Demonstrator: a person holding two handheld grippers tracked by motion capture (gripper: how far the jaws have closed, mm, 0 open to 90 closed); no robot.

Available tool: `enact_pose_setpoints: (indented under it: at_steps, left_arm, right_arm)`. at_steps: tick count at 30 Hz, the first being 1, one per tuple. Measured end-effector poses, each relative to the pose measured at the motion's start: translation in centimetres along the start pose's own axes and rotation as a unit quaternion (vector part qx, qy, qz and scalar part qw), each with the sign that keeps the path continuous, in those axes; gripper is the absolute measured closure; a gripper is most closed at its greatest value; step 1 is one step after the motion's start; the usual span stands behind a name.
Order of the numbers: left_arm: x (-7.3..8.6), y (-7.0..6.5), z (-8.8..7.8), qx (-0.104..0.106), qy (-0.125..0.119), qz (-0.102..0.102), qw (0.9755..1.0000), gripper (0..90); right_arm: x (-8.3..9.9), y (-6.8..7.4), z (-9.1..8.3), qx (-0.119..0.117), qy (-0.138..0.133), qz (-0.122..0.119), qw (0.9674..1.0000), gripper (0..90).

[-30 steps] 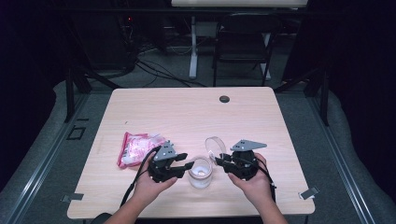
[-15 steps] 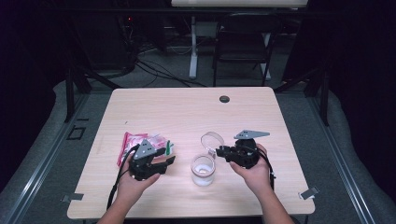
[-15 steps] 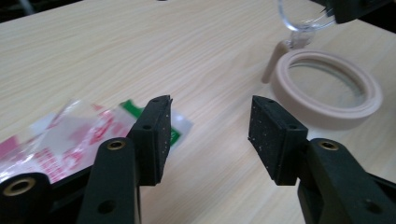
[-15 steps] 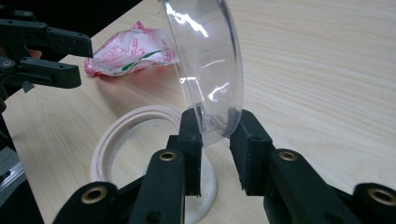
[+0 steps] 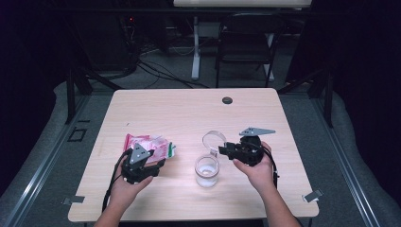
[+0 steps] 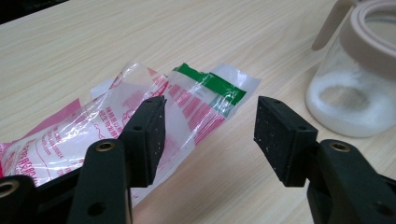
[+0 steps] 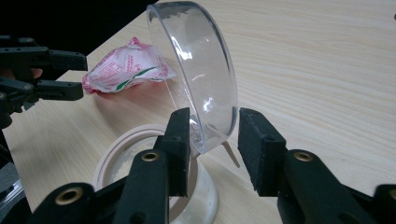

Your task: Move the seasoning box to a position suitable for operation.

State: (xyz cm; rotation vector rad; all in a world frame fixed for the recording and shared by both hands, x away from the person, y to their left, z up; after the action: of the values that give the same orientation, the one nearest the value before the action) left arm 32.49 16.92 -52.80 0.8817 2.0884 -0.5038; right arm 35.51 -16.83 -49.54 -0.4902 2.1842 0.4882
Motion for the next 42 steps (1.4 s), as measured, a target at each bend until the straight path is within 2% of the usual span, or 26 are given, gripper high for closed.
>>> enact_pose_setpoints:
  at_steps: [6, 9, 18, 19, 22, 27, 28, 29, 30, 33, 40, 42]
  left_arm:
    - [0.3, -0.4, 1.7, -0.017, 0.037, 0.027, 0.9988, 42.0]
    - [0.5, -0.1, 2.6, -0.036, 0.051, 0.043, 0.9971, 41.4]
    - [0.7, 1.3, 4.5, -0.069, 0.069, 0.041, 0.9944, 40.0]
    - [0.8, 1.9, 5.0, -0.081, 0.077, 0.043, 0.9927, 39.7]
    - [0.8, 2.4, 5.6, -0.094, 0.085, 0.046, 0.9909, 39.8]
    - [0.7, 2.9, 6.3, -0.098, 0.088, 0.038, 0.9905, 43.3]
    - [0.6, 3.1, 6.4, -0.099, 0.084, 0.032, 0.9909, 46.6]
    - [0.5, 3.3, 6.4, -0.090, 0.080, 0.023, 0.9925, 51.9]
    - [0.5, 3.4, 6.4, -0.085, 0.081, 0.015, 0.9930, 58.1]
    - [0.4, 3.9, 6.2, -0.080, 0.081, -0.008, 0.9935, 67.5]
    - [0.3, 5.4, 5.2, -0.070, 0.053, -0.053, 0.9947, 83.4]
    - [0.3, 5.6, 5.1, -0.071, 0.049, -0.058, 0.9946, 85.9]
  right_arm:
    - [0.1, 0.4, -0.5, 0.009, -0.010, -0.006, 0.9999, 55.1]
    - [0.2, 0.6, -0.9, 0.013, -0.015, -0.011, 0.9997, 52.1]
    - [1.0, 0.7, -1.7, 0.032, -0.027, -0.017, 0.9990, 47.6]
    - [1.2, 0.7, -1.8, 0.039, -0.026, -0.020, 0.9987, 47.2]
    - [1.4, 0.7, -2.0, 0.043, -0.027, -0.021, 0.9985, 46.8]
    - [1.8, 0.6, -2.6, 0.050, -0.033, -0.021, 0.9980, 46.5]
    - [1.8, 0.5, -2.7, 0.051, -0.035, -0.019, 0.9979, 46.5]
    - [1.9, 0.5, -2.8, 0.051, -0.036, -0.018, 0.9979, 46.5]
    - [1.9, 0.4, -2.9, 0.052, -0.037, -0.016, 0.9978, 46.5]
    - [2.1, 0.2, -3.2, 0.058, -0.038, -0.013, 0.9975, 46.7]
    - [2.2, 0.2, -3.4, 0.057, -0.044, -0.003, 0.9974, 47.8]
    - [2.2, 0.2, -3.4, 0.057, -0.044, -0.003, 0.9974, 47.8]
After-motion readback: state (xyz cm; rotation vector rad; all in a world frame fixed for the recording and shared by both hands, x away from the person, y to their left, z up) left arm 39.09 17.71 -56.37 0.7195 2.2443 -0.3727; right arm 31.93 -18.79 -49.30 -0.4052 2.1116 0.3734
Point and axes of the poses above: each handheld gripper's, and its own axes: z roughly forward along the jaws, x roughly out of its underside, y roughly to its left, the point moved 2 cm from there along z, roughly forward along the jaws, and after that the axes turned 11 degrees about x, right-handed, at the moved point
